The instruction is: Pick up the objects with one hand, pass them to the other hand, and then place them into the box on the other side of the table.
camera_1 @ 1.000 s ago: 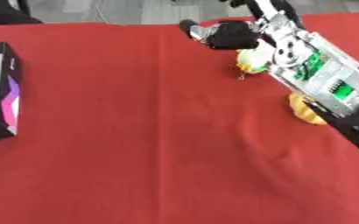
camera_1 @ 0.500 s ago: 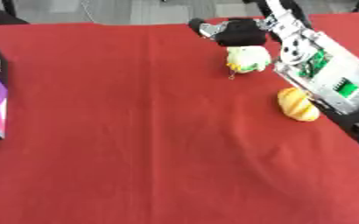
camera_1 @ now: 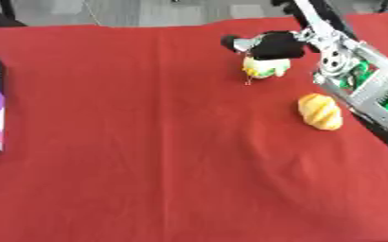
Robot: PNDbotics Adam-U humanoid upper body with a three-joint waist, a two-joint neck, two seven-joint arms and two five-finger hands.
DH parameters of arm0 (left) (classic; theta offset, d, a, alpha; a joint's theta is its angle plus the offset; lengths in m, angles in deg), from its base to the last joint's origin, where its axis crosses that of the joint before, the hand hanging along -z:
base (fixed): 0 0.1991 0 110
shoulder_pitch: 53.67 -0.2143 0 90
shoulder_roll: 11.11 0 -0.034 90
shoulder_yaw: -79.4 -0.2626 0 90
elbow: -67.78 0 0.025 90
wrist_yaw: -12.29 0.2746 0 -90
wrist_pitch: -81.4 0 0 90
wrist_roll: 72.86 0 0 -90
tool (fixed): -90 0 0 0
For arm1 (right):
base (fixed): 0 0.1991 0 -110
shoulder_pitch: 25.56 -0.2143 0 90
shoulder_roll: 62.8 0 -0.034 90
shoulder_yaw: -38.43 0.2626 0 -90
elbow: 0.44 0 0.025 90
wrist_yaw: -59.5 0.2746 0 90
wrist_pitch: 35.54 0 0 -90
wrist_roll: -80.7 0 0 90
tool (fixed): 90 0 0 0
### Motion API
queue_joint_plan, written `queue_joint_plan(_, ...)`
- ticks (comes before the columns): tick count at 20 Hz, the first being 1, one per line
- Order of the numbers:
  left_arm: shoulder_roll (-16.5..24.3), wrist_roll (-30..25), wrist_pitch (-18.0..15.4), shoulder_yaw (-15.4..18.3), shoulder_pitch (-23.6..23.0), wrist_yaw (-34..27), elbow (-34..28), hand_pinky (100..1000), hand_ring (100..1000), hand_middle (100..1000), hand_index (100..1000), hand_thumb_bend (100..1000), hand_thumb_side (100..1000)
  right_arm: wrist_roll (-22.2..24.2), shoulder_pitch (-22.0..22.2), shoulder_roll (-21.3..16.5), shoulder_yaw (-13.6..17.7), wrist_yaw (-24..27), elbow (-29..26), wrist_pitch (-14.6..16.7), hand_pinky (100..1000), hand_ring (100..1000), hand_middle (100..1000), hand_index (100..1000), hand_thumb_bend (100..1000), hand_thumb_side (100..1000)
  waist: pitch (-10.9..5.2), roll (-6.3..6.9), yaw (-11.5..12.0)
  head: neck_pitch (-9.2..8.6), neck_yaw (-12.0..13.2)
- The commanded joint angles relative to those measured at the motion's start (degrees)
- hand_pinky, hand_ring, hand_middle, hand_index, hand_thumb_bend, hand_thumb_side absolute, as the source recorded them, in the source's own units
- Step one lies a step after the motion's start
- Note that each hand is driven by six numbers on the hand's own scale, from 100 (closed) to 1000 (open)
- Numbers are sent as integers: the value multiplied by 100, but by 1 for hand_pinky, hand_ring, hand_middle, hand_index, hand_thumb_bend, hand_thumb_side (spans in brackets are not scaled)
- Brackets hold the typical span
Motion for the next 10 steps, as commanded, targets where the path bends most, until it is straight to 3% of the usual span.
queue_joint_plan(1, 347, 31, 9, 118, 8, 68, -103, 903, 788, 731, 757, 100, 578, 152, 67, -314, 110, 37, -53, -214, 827, 833, 801, 842, 634, 364, -171, -104, -59, 33, 60)
queue_joint_plan(8, 624, -2, 51, 127, -185, 185, -89, 903, 787, 726, 753, 100, 581, 552, 290, -509, -7, 211, -53, -629, 834, 838, 809, 847, 640, 397, -199, -302, -308, 33, 261)
queue_joint_plan(9, 632, 3, 61, 127, -201, 194, -78, 903, 787, 726, 752, 100, 555, 578, 308, -546, 15, 240, -53, -639, 836, 839, 809, 847, 561, 459, -197, -311, -317, 33, 267)
queue_joint_plan(10, 634, 6, 72, 123, -210, 206, -68, 903, 787, 726, 751, 100, 582, 592, 313, -594, 45, 267, -53, -645, 837, 839, 809, 847, 645, 394, -193, -315, -320, 33, 270)
